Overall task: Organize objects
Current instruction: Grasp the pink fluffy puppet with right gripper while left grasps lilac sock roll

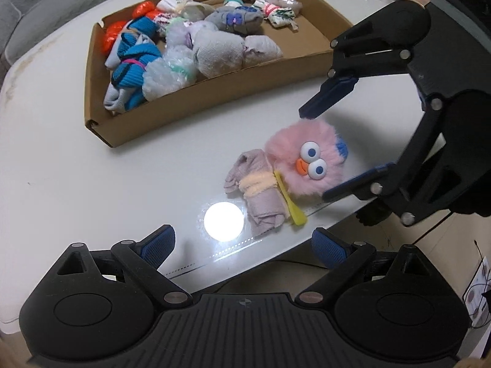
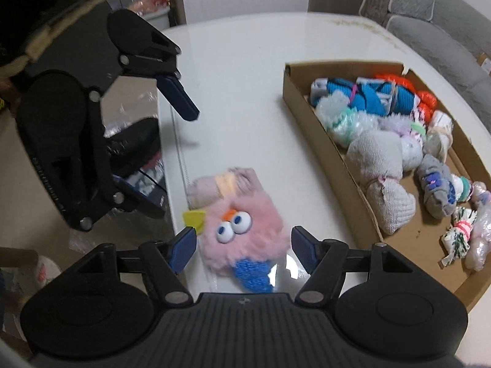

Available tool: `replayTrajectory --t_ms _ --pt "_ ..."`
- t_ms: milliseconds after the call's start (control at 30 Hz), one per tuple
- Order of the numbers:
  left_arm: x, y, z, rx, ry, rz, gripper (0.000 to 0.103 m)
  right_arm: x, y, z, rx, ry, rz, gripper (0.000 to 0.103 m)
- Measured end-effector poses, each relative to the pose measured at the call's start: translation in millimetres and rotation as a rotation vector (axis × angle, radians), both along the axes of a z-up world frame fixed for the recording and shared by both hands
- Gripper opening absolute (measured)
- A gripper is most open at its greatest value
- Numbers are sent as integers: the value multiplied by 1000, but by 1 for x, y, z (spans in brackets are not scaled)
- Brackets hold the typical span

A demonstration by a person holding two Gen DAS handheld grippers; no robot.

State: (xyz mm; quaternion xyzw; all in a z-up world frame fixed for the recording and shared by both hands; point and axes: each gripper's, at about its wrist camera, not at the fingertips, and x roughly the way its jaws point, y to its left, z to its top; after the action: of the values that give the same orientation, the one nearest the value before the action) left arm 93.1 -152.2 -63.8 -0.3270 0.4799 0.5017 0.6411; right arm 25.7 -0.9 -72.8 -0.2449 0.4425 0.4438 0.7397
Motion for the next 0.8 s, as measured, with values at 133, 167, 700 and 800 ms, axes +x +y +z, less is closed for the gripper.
replayTrajectory --t_ms 133,167,700,800 --pt "-2 4 -3 -1 -2 16 98 14 1 -4 -2 59 -33 35" --pt "-3 5 -3 0 -9 21 98 13 -3 -6 0 75 -44 33" --pt "13 27 -24 54 -19 91 98 25 -69 40 168 56 -334 30" --pt "18 32 -25 64 -17 96 98 24 -72 38 146 57 -343 30"
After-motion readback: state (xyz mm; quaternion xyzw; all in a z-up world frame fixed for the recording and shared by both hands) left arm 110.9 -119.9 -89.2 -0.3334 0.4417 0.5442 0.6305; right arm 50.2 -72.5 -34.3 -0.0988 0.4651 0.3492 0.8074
